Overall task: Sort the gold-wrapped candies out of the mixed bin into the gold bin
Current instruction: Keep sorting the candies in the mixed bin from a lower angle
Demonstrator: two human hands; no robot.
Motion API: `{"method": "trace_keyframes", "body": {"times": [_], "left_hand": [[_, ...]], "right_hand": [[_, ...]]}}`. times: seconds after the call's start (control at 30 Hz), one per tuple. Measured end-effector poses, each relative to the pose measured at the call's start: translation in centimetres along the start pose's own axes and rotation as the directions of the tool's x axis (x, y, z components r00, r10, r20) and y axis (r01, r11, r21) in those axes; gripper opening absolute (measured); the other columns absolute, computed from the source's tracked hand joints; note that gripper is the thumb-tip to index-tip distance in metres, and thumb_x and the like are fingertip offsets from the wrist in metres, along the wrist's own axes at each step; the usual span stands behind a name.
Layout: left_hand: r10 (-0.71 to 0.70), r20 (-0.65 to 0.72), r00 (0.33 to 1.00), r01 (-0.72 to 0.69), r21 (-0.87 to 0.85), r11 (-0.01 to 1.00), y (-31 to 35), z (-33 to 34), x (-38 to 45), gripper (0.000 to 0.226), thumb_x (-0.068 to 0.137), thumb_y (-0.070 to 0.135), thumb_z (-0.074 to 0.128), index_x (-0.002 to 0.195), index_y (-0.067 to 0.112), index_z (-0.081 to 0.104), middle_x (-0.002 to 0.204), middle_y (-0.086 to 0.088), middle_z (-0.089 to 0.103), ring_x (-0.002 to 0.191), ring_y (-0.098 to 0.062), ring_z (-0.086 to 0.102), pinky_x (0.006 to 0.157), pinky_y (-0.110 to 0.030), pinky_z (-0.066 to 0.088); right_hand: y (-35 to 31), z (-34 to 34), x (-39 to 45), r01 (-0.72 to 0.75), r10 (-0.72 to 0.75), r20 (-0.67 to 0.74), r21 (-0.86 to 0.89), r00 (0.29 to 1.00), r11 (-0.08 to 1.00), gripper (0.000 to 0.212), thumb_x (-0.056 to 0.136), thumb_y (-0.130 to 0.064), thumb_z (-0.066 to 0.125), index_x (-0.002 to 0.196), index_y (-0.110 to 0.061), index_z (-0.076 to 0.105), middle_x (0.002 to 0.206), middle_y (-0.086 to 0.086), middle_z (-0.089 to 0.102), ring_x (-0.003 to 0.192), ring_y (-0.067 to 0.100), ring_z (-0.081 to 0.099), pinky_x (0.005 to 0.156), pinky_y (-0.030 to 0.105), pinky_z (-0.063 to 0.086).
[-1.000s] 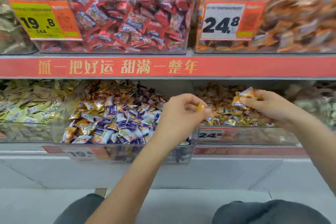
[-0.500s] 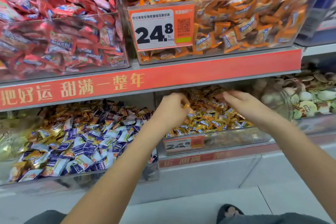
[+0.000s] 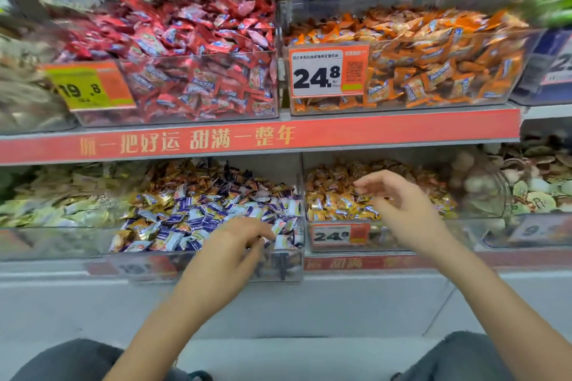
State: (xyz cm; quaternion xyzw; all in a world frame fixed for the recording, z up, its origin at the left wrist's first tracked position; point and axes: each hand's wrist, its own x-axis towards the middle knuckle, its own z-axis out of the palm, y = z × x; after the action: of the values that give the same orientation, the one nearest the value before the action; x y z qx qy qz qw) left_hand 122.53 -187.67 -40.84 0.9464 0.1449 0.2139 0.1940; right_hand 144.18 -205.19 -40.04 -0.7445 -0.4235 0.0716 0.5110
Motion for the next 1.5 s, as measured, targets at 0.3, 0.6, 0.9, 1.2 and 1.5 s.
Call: {"method": "trace_keyframes", "body": {"times": [0.3, 0.6, 0.9, 1.2, 1.5], "left_hand": [[-0.366, -0.378, 0.85, 0.342, -0.132, 0.931, -9.2, -5.8, -8.7, 0.034, 0.082, -0.008, 0.059, 0.08, 0.024, 0.069, 0.086, 0.023, 0.063, 0.08, 0.006, 0.06, 0.073, -0.008, 0.043], [-0.487, -0.5, 0.716, 0.423, -0.245, 0.872, -17.1, -9.7, -6.2, 0.029, 0.084, 0.005, 0.055, 0.076, 0.033, 0.059, 0.084, 0.014, 0.06, 0.075, -0.007, 0.057, 0.061, -0.015, 0.037], [-0.53, -0.346, 0.774, 0.492, -0.197, 0.848, -18.5, -8.7, -6.8, 0.02, 0.085, 0.012, 0.057, 0.079, 0.03, 0.061, 0.099, 0.01, 0.059, 0.077, 0.004, 0.057, 0.061, -0.025, 0.047], [-0.635, -0.318, 0.704, 0.533, -0.353, 0.769, -18.1, -10.2, -7.2, 0.015, 0.082, 0.009, 0.061, 0.078, 0.023, 0.066, 0.055, 0.005, 0.059, 0.038, -0.002, 0.047, 0.035, -0.014, 0.029], [-0.642, -0.28, 0.714, 0.566, -0.309, 0.764, -18.0, -9.7, -6.3, 0.019, 0.083, 0.009, 0.058, 0.076, 0.026, 0.065, 0.068, 0.002, 0.067, 0.05, -0.003, 0.057, 0.041, -0.016, 0.033]], "right_hand": [[-10.6, 17.4, 1.8, 0.368, -0.289, 0.509, -0.06, 0.811, 0.928, 0.034, 0.093, 0.004, 0.045, 0.113, -0.012, 0.066, 0.113, -0.002, 0.067, 0.096, -0.008, 0.056, 0.082, 0.006, 0.04], [-11.8, 28.0, 8.4, 0.604, -0.124, 0.81, -0.315, 0.573, 0.732, 0.032, 0.091, -0.032, 0.063, 0.116, -0.014, 0.055, 0.114, 0.004, 0.06, 0.101, 0.022, 0.055, 0.086, 0.039, 0.046], [-11.7, 24.6, 11.4, 0.543, -0.086, 0.712, -0.446, 0.697, 0.712, 0.027, 0.083, -0.014, 0.059, 0.102, -0.033, 0.062, 0.106, -0.017, 0.054, 0.104, 0.012, 0.055, 0.088, 0.033, 0.046], [-13.8, 31.7, 10.0, 0.43, 0.032, 0.888, -0.253, 0.458, 0.867, 0.053, 0.082, -0.054, 0.064, 0.127, -0.03, 0.049, 0.12, -0.013, 0.053, 0.106, 0.008, 0.052, 0.091, 0.028, 0.044], [-13.4, 33.2, 6.9, 0.496, -0.046, 0.792, -0.336, 0.609, 0.801, 0.042, 0.096, -0.057, 0.035, 0.132, -0.036, 0.042, 0.072, -0.01, 0.047, 0.074, 0.016, 0.049, 0.06, 0.027, 0.037]]}}
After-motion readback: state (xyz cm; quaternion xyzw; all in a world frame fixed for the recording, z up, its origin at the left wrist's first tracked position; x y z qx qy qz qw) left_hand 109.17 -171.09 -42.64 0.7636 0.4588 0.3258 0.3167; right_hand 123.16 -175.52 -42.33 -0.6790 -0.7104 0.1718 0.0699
